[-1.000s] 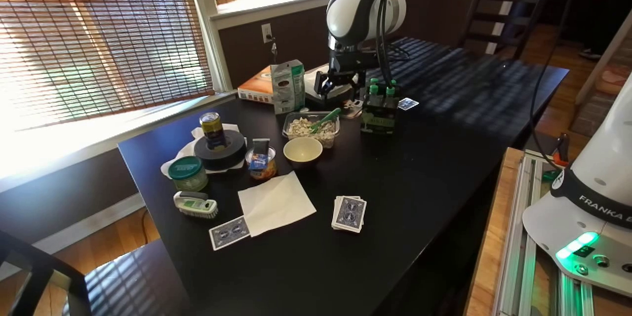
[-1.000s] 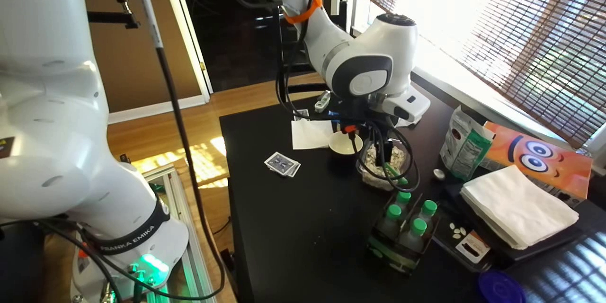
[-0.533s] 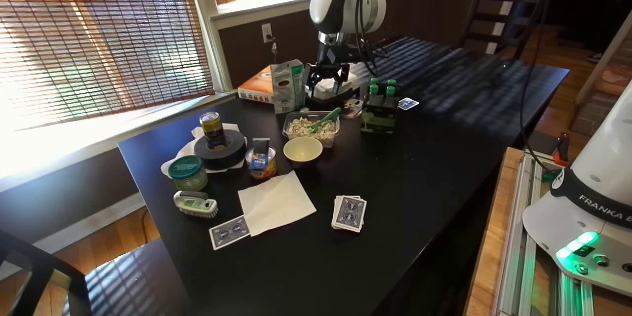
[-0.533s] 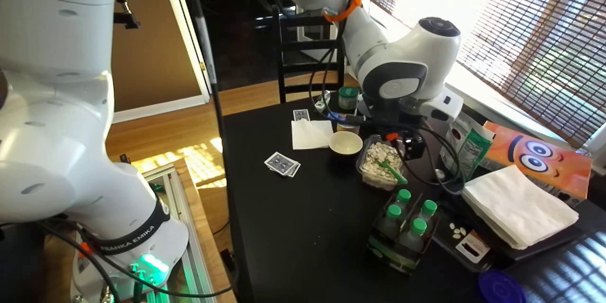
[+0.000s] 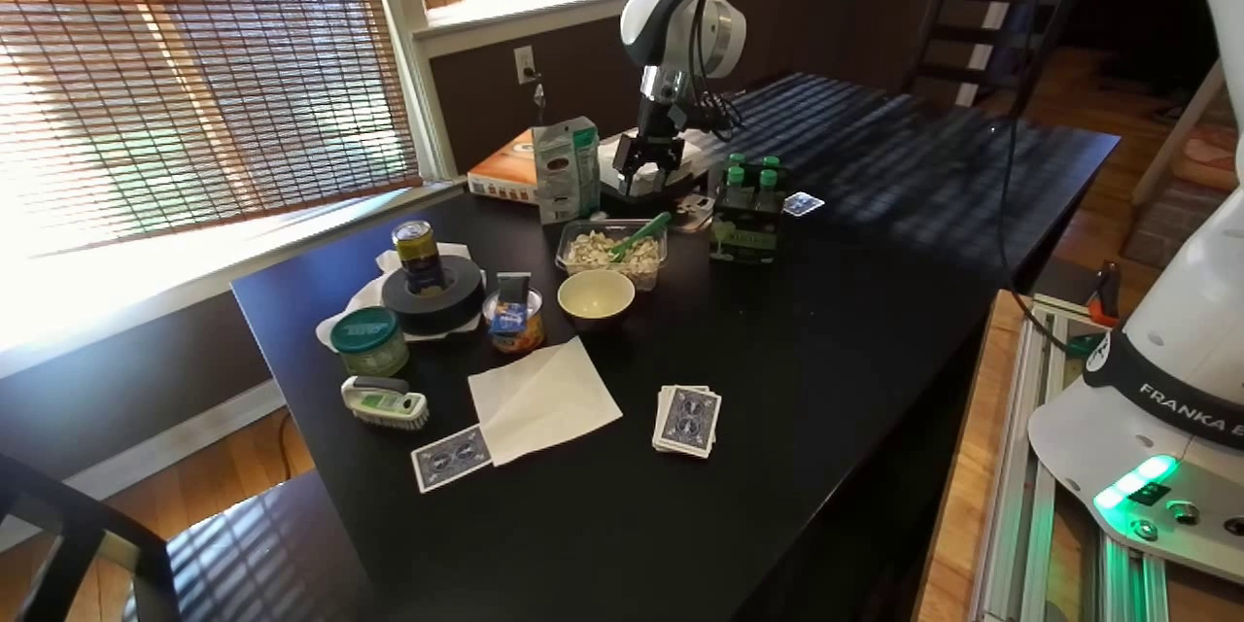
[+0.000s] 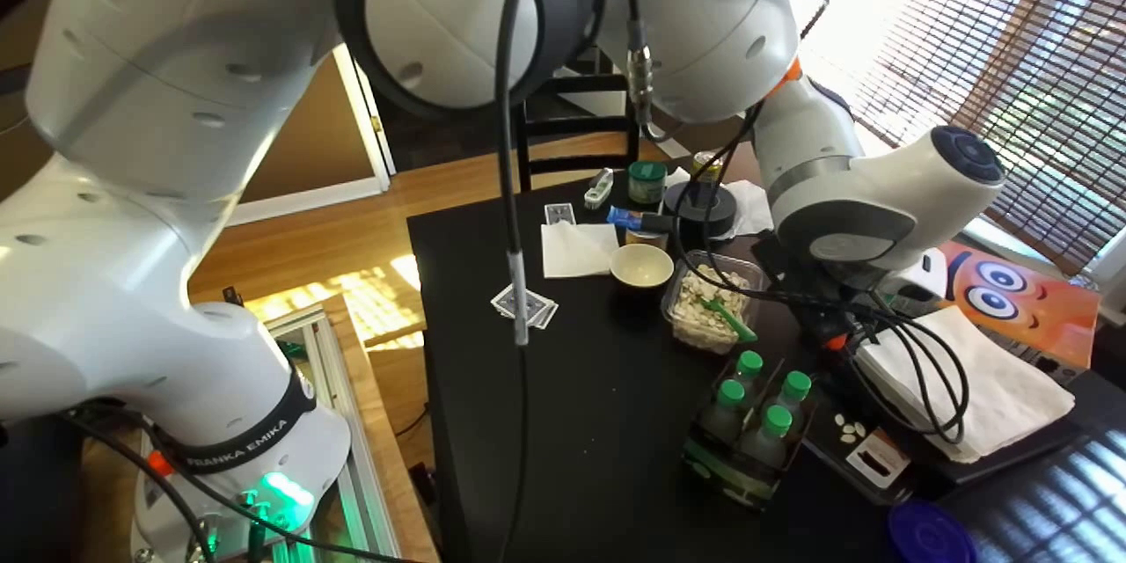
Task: Put a spoonful of the clear lunchbox's contents into the bowl
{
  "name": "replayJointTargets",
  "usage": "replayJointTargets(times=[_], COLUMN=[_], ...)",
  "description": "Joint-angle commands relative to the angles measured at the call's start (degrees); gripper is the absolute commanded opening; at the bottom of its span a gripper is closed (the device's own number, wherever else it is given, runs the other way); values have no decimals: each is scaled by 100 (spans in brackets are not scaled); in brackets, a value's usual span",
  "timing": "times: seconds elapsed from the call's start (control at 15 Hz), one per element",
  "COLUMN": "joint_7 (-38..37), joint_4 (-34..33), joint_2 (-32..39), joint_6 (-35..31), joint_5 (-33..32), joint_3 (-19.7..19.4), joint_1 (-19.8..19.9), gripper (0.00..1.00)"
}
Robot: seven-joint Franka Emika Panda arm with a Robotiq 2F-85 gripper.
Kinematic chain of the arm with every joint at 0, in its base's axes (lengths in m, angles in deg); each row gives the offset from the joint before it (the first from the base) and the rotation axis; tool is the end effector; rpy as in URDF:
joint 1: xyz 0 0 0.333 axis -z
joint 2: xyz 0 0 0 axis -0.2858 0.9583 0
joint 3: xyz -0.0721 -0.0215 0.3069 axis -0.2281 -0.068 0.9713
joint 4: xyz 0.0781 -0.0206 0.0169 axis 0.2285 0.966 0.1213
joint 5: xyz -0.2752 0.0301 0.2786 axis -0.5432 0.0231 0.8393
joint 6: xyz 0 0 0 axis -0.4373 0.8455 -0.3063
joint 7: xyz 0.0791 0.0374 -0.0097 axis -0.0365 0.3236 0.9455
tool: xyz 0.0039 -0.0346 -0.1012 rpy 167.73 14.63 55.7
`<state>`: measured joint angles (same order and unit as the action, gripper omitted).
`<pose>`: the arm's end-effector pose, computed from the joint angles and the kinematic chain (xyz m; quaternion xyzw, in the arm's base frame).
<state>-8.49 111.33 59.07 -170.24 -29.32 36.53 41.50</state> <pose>0.6555 -0.2315 0.1708 -0.9848 0.0959 -0.0437 0.1379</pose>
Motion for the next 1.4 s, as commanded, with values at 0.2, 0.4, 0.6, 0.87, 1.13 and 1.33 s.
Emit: replayJointTargets(times=[0.2, 0.4, 0.6, 0.87, 1.13, 1.33], joint_7=[1040, 1770, 2003, 1888, 1607, 1660], joint_4=[-395, -584, -802, -1014, -1236, -1518], joint_2=[235, 291, 372, 633, 972, 1166], joint_6=[622, 1310, 1964, 1960, 1549, 1899], joint_5=[29, 57, 24, -10, -46, -349], joint_3=[224, 317, 179, 1, -158, -283], joint_1=[217, 308, 166, -59, -203, -250], gripper=[100, 100, 100, 100, 100, 100])
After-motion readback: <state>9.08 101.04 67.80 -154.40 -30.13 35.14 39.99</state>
